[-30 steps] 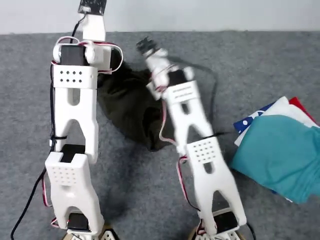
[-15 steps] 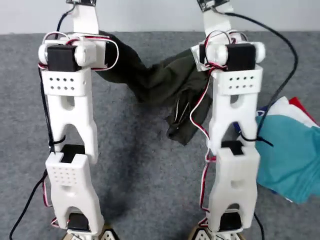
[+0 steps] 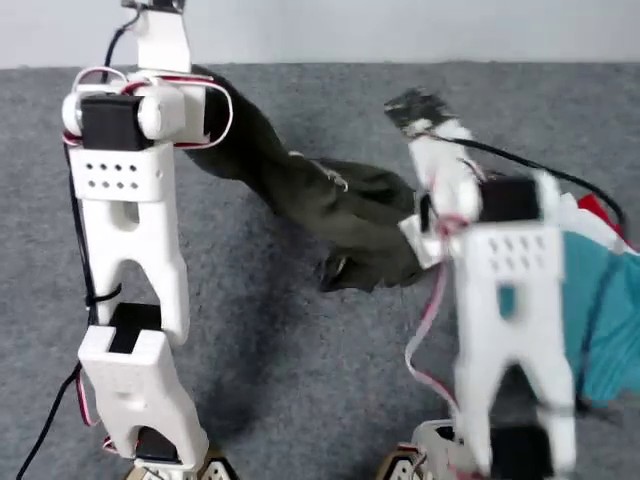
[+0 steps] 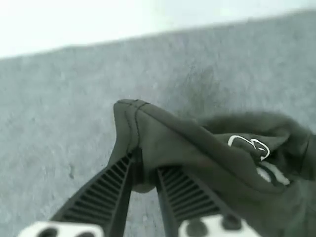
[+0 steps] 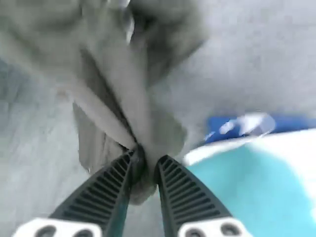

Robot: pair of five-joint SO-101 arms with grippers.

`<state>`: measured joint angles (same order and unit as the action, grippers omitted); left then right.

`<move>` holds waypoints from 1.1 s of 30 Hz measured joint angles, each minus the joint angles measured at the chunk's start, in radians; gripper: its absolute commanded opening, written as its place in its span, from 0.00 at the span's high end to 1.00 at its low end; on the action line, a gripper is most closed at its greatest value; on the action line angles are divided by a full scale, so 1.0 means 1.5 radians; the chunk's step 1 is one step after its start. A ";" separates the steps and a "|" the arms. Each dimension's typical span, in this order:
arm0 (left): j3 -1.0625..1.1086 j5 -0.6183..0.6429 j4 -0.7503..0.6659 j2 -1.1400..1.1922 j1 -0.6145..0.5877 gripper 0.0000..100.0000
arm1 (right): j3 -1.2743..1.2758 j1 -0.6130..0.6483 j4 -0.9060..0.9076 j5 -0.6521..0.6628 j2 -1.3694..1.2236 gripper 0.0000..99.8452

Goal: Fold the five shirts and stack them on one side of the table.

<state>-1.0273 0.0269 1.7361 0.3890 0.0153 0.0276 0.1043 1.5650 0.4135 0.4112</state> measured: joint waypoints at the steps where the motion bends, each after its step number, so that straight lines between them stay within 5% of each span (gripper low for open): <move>1: 0.008 0.000 0.000 0.000 0.000 0.99 | 0.010 -0.003 -0.035 0.000 0.034 0.99; 9: 0.015 0.000 -0.011 -0.001 -0.001 0.99 | 0.014 -0.040 -0.232 -0.041 0.073 0.99; 17: 0.018 0.003 -0.140 -0.001 -0.001 0.99 | 0.014 -0.055 -0.411 -0.045 -0.059 0.99; 24: 0.053 0.003 -0.011 -0.007 -0.019 0.99 | 0.015 0.026 -0.158 -0.045 -0.083 0.99; 33: 0.349 0.003 -0.001 -0.038 -0.057 0.99 | 0.133 0.078 0.095 -0.018 -0.083 0.99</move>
<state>-0.5040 0.0315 1.7346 0.3322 -0.0706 0.2271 0.2209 1.7077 0.3859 0.2869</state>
